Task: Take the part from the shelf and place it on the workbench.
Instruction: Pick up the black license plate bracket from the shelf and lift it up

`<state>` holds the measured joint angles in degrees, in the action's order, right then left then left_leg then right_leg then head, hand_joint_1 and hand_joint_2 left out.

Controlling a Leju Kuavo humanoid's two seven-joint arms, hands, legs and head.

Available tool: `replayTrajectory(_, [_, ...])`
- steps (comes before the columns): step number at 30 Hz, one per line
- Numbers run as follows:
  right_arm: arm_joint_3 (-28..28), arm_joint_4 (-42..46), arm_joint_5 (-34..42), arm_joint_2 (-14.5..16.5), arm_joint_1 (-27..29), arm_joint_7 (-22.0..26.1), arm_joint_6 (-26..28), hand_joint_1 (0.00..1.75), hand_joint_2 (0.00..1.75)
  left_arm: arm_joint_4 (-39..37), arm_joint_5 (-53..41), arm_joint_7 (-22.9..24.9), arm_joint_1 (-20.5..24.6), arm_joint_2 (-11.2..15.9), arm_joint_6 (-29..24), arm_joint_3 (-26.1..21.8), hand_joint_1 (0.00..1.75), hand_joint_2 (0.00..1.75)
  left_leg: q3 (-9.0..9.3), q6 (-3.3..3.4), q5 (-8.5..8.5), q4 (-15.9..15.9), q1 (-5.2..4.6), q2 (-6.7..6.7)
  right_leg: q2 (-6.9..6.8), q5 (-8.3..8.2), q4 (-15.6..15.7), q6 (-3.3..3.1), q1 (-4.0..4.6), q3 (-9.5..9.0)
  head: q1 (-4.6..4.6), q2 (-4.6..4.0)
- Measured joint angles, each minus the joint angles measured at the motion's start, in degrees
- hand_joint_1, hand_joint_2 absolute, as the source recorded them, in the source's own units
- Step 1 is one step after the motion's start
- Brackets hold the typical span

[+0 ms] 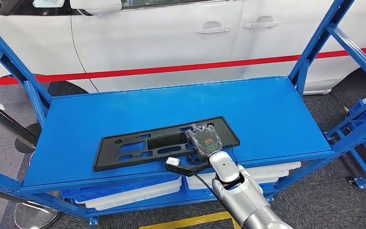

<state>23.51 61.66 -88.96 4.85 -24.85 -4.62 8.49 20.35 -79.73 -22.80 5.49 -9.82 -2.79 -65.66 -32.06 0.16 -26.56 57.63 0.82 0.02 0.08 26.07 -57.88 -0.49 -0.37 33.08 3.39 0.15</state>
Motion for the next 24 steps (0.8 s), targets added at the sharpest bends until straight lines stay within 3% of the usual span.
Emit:
replayTrajectory(2, [0.0,0.3,0.0,0.2,0.0,0.1,0.1,1.75,1.75,0.0,0.0,0.0,0.0,0.0,0.0,0.0,0.00,0.00,-1.51,-0.56,-2.33,3.5,0.14,-0.02,-0.16,-0.17,0.4,-0.75,-0.24,-0.23,-0.01,0.00])
replayTrajectory(4, [-0.2,0.4,0.1,0.5,0.2,0.8,0.5,1.75,1.75,0.0,0.0,0.0,0.0,-0.1,0.0,0.0,0.00,0.00,-5.11,-0.93,-6.10,11.2,0.21,-0.01,-0.28,-0.12,0.4,-1.10,-0.18,-0.19,-0.01,0.00])
replayTrajectory(5, [-0.4,0.5,0.4,0.6,0.4,1.6,0.9,1.75,1.75,0.0,0.1,0.0,-0.1,-0.1,0.0,0.0,0.00,0.00,-6.78,-1.05,-7.22,14.5,0.24,-0.01,-0.31,-0.08,0.4,-1.15,-0.11,-0.18,0.00,0.00])
replayTrajectory(6, [-0.8,0.9,1.0,0.9,0.7,2.5,1.2,1.75,1.75,0.0,0.2,0.0,-0.2,-0.1,0.0,0.0,0.00,0.00,-7.71,-1.11,-7.30,16.3,0.26,0.00,-0.31,-0.03,0.3,-1.19,-0.06,-0.20,0.00,0.00])
replayTrajectory(7, [-1.3,1.5,2.2,1.2,1.1,3.7,1.4,1.75,1.75,0.0,0.4,0.0,-0.3,-0.1,0.0,0.0,0.00,0.00,-7.54,-1.10,-6.21,15.7,0.27,0.00,-0.26,0.04,0.3,-1.19,-0.04,-0.25,0.00,0.00])
replayTrajectory(9, [-2.3,3.8,7.3,2.1,2.0,6.5,0.9,1.75,1.75,0.0,0.8,0.0,-0.3,-0.1,0.0,-0.1,0.00,0.00,-4.48,-0.83,-2.05,8.7,0.28,0.04,-0.09,0.30,0.0,-1.04,-0.03,-0.37,0.00,0.00])
replayTrajectory(11, [-3.1,7.1,15.2,3.3,2.9,9.2,-0.6,1.75,1.75,0.0,1.4,0.1,-0.3,-0.1,-0.1,-0.3,0.00,0.00,-1.57,-0.46,0.23,2.3,0.13,0.06,0.12,0.61,-0.5,-0.70,0.20,-0.27,0.00,0.00])
replayTrajectory(15, [-4.3,17.7,40.8,6.9,4.3,11.5,-6.1,1.75,1.75,0.0,2.7,0.3,-0.3,-0.5,-0.1,-1.6,0.00,0.00,-1.22,0.40,0.22,0.8,-0.09,-0.16,0.29,0.65,-0.8,0.20,0.31,0.41,0.00,0.00])
replayTrajectory(17, [-5.0,24.6,54.1,8.7,4.5,11.3,-8.0,1.75,1.75,0.0,3.1,0.2,-0.6,-0.7,-0.1,-2.3,0.00,0.00,-1.12,1.10,0.51,0.3,0.11,-0.24,0.23,1.65,-1.9,0.85,0.18,0.80,0.01,0.00])
replayTrajectory(19, [-5.7,30.7,63.8,9.4,4.3,11.7,-8.5,1.75,1.75,0.0,3.4,-0.1,-0.7,-0.8,-0.1,-3.0,0.00,0.00,-0.93,1.75,0.65,0.0,0.28,-0.26,0.21,4.76,-7.1,1.39,0.01,3.09,0.02,0.00])
replayTrajectory(21, [-6.5,35.1,69.8,9.5,4.5,12.6,-8.8,1.75,1.75,0.0,3.8,-0.1,-0.8,-0.7,-0.2,-3.6,0.00,0.00,-0.86,2.04,0.54,0.0,0.25,-0.27,0.19,7.89,-14.5,1.74,-0.04,6.80,0.02,0.00])
replayTrajectory(22, [-6.9,36.7,71.8,9.5,4.8,13.1,-8.9,1.75,1.75,0.0,3.9,-0.2,-0.9,-0.7,-0.3,-3.9,0.00,0.00,-0.79,2.08,0.47,0.1,0.24,-0.28,0.19,8.23,-16.7,1.81,-0.04,8.01,0.02,0.00])
replayTrajectory(23, [-7.2,37.9,73.1,9.5,5.1,13.4,-9.0,1.75,1.75,0.0,4.0,-0.2,-1.0,-0.7,-0.3,-4.2,0.00,0.00,-0.68,2.06,0.38,0.1,0.22,-0.28,0.19,7.41,-16.6,1.79,-0.04,8.20,0.03,0.00])
replayTrajectory(24, [-7.5,39.1,74.2,9.4,5.3,13.8,-9.0,1.75,1.75,0.0,4.1,-0.2,-1.0,-0.7,-0.3,-4.4,0.00,0.00,-0.51,2.00,0.27,0.1,0.20,-0.29,0.19,5.63,-14.5,1.65,-0.02,7.31,0.02,0.00])
